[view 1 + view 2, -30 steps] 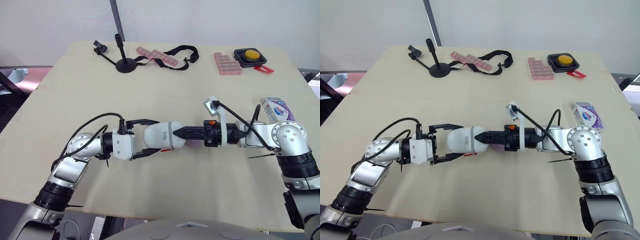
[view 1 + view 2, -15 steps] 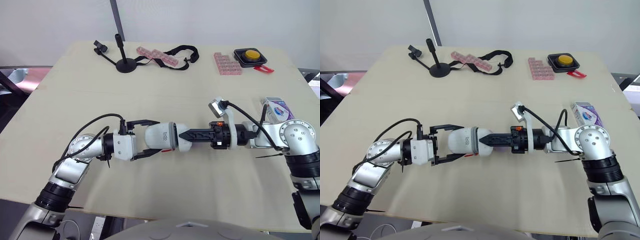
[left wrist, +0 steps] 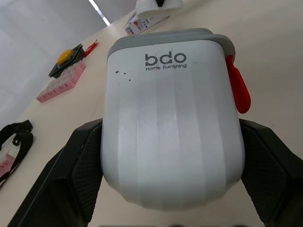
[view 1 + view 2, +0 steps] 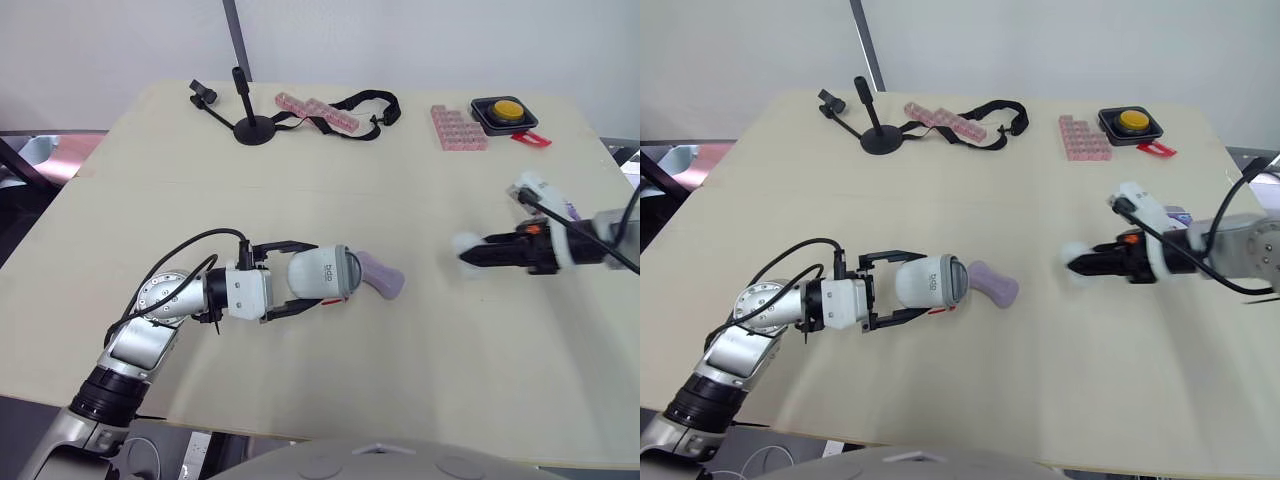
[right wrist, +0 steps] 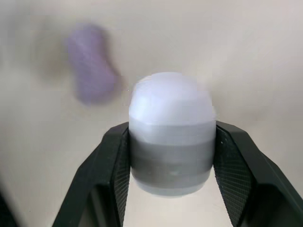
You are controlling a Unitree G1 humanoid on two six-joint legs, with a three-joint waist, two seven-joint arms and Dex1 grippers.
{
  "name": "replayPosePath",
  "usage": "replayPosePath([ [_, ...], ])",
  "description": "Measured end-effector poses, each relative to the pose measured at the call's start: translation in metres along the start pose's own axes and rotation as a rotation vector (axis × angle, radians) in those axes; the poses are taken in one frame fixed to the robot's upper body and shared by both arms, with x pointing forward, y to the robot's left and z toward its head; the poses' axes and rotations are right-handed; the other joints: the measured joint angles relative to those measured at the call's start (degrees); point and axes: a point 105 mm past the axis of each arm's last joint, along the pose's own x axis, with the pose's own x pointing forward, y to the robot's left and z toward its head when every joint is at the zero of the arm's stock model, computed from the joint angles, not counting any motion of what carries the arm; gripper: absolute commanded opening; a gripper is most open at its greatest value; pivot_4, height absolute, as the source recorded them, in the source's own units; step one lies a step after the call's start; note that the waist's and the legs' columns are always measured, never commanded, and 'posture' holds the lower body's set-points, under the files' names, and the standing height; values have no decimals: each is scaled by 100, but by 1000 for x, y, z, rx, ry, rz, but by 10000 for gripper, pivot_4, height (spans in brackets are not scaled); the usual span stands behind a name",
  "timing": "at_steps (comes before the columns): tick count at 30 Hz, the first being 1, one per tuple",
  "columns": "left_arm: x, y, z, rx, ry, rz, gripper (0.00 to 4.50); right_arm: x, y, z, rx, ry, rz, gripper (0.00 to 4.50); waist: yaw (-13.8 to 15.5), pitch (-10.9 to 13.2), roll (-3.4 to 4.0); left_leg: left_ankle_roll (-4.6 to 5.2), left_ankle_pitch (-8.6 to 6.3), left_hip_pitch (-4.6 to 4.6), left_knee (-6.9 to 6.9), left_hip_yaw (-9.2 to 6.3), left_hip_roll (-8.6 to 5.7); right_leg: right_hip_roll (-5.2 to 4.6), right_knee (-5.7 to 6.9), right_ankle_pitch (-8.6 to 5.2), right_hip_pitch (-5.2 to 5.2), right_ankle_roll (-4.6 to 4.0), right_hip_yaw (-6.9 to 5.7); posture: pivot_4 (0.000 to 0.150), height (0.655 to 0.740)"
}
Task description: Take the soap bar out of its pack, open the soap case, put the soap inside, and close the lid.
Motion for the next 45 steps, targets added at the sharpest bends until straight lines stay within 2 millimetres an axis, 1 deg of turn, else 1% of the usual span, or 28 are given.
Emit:
replayPosePath([
  [2,0,0,0,-1,1,1,34742,-1,-3,-10,-112,95,-35,19857,-2,1,-1,0,-1,0,1,0,0,-7,-1,-1,1,1,0,1500,7160],
  [4,0,0,0,-2,0,1,34742,3,-4,-17,-183,160,-41,19857,-14,1,0,1,0,1,2,0,-1,-7,4,0,1,1,2,1500,7160],
  [6,1,0,0,-4,-1,3,34742,4,-6,-19,-236,196,-57,19857,-24,1,2,1,0,2,2,1,-1,-7,9,-1,-1,1,5,1500,7160],
  [8,1,0,-1,-6,-1,3,34742,5,-8,-17,-268,201,-66,19857,-35,1,1,1,0,3,2,0,1,-8,10,-1,0,0,6,1500,7160],
  [12,1,0,-1,-10,1,3,34742,16,-6,-20,-258,199,-22,19857,-38,1,2,1,0,3,2,1,2,-19,14,-1,-3,-2,8,1500,7160],
  [15,1,0,-1,-11,3,3,34742,25,-3,-33,-211,225,22,19857,-23,1,2,1,0,1,3,1,1,-19,15,-1,-3,-2,11,1500,7160],
  [17,1,0,-2,-14,5,4,34742,28,-4,-37,-194,231,26,19857,-24,1,2,1,0,2,4,2,1,-21,15,-1,-3,-2,12,1500,7160],
  [21,0,0,-2,-19,7,6,34742,29,-10,-44,-192,256,0,19857,-37,1,3,2,0,4,4,2,2,-21,18,-1,-5,-3,15,1500,7160],
  [28,0,0,-2,-22,9,9,34742,29,-19,-45,-296,296,-73,19857,-45,0,3,2,0,4,4,3,3,-21,21,-1,-7,-3,19,1500,7160],
  [32,0,0,-2,-23,9,10,34742,33,-18,-45,-341,312,-78,19857,-44,0,3,2,0,4,5,4,4,-21,23,-1,-9,-3,25,1500,7160],
  [45,1,0,-2,-27,7,13,34742,40,-14,-40,-374,310,-55,19857,-79,0,3,2,0,9,7,6,5,-21,33,-1,-10,-4,34,1500,7160],
])
